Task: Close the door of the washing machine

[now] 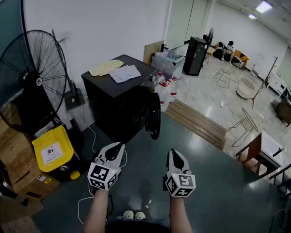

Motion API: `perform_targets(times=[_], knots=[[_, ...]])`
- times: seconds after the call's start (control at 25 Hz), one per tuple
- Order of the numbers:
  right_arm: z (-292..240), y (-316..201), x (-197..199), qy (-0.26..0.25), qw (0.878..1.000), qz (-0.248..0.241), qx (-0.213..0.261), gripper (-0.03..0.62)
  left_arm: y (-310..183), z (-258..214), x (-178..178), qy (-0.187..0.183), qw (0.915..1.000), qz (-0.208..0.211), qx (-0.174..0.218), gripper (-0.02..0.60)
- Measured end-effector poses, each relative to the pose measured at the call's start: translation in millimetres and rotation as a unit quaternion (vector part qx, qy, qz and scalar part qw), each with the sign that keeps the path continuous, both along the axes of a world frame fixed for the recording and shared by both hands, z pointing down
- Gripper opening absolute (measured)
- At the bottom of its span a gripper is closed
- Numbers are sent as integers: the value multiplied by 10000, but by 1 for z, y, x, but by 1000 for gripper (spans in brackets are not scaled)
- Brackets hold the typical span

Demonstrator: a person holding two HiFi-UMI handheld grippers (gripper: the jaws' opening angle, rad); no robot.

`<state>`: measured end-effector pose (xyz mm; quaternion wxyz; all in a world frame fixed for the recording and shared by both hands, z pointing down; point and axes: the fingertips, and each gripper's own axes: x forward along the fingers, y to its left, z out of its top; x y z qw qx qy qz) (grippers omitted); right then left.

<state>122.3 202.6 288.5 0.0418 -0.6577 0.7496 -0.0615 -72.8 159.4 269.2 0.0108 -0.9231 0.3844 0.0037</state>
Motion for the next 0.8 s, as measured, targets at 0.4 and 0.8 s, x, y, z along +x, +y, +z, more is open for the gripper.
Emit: perform_targets(times=[0.4,0.8], knots=[[2,-3,0,-36,10000,-46,-23,6,-2,5,1,-40,10000,-24,-70,0],[10,-3,-6,-311,9992,-245,-12,6,0,10,-2,-60,9999,-66,-112,0]])
